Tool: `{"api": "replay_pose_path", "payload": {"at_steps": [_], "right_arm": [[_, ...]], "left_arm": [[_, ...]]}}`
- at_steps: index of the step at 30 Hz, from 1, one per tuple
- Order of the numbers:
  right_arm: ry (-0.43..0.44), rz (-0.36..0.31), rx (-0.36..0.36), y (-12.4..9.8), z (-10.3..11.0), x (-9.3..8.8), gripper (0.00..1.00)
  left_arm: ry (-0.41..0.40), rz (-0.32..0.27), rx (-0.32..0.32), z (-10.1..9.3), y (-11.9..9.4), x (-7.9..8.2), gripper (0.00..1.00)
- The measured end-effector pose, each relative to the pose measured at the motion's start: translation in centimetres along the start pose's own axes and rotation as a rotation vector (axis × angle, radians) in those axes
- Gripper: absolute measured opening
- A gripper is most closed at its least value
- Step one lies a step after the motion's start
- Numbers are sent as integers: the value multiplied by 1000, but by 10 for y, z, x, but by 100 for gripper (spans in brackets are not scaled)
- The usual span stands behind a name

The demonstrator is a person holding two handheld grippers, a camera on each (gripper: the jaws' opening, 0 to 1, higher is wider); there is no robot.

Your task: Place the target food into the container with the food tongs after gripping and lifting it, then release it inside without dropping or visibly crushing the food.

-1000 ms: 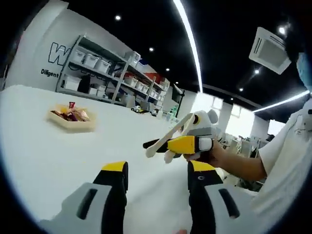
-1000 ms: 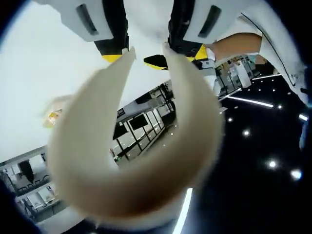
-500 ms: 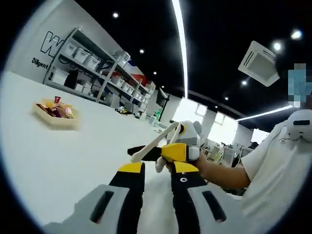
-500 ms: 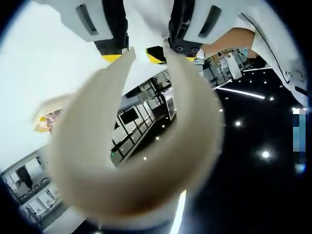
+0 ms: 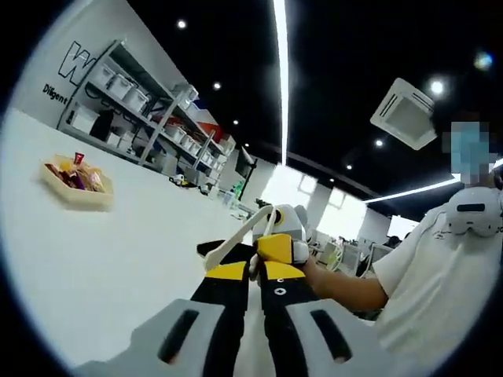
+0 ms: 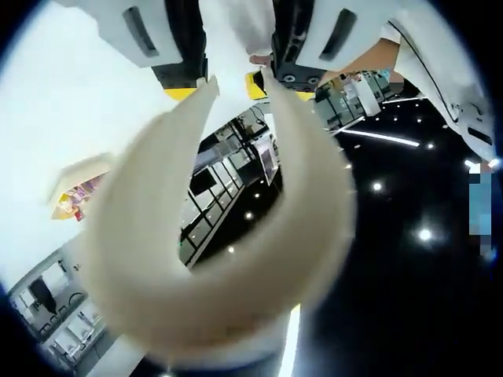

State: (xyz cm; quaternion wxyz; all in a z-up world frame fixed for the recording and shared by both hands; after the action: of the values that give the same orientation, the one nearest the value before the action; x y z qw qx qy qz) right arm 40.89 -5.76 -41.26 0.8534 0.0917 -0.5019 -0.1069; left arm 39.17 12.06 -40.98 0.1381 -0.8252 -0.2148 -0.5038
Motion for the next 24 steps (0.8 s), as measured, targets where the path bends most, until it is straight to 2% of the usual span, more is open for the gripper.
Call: {"api": "replay_pose_path", "payload": {"at_steps": [7,10,14,19,24], "right_arm": [[12,-18,27,3,4,4,27],[-22,7,24,3,5,4,28],[-21,7,31,3,6,6,29],[-40,43,33,2,5,4,30],[-23,56,28,-1,2,2,30]], "left_arm": [[29,-30,-34,-6,-3,4,3],[55,-21,-32,-6,-4,4,2],[104,-38,-36,-9,-4,6,2],[135,-12,-47,-5,-5,5,1],[163,1,-42,-4,-6,4,1]]}}
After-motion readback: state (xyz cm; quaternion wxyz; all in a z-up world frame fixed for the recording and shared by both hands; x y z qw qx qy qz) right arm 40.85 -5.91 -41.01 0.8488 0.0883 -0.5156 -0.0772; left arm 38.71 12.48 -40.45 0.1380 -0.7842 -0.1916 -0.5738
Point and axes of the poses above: the point that each gripper's makers call its tool centre point, and the gripper's own axes: y roughly forward along the fingers, z roughly to its left, x roughly out of its top, the point moved 10 cm from there along -y, roughly backward along the fingers, and after that the axes turned 13 degrees about x, right-handed, at the moved point
